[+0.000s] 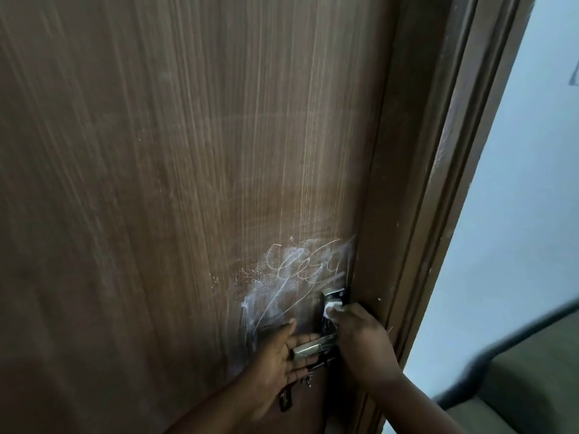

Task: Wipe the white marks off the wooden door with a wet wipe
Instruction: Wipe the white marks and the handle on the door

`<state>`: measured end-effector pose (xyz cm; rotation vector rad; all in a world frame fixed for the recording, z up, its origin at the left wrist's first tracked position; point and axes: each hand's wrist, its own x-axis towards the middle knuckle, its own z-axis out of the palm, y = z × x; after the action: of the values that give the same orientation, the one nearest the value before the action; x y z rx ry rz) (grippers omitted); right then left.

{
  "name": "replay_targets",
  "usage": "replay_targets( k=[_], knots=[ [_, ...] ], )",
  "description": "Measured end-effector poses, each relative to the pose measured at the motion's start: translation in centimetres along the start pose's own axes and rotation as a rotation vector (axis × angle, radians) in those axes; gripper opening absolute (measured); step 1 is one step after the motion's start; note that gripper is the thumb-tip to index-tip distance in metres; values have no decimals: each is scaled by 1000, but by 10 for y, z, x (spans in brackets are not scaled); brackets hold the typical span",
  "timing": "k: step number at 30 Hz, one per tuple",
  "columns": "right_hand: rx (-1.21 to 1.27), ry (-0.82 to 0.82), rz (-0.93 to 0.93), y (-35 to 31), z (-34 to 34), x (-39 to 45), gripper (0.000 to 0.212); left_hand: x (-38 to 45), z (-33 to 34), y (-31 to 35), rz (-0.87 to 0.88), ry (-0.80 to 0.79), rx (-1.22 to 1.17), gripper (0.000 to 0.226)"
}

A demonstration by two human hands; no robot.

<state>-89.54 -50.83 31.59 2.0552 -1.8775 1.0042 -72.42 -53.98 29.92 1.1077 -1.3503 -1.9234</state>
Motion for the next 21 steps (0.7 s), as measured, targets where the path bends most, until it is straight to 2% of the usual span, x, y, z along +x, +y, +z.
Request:
replay_targets(
  k=[4, 11, 13, 17, 21],
  knots=[
    [-101, -175, -4, -6, -6, 6, 37, -1, 1, -2, 7, 20, 4, 57],
    [55, -14, 9, -6, -25, 7, 42, -7, 4, 2, 8, 22, 8, 55],
    [26, -38, 25, -5, -23, 10, 41, -7, 5, 2, 17, 36, 33, 55],
    [-61, -200, 19, -7, -17, 3, 41, -7, 7, 2, 28, 35, 67, 54],
    [-58, -183, 23, -7, -25, 10, 38, -10, 7, 3, 40, 45, 87, 55]
  ],
)
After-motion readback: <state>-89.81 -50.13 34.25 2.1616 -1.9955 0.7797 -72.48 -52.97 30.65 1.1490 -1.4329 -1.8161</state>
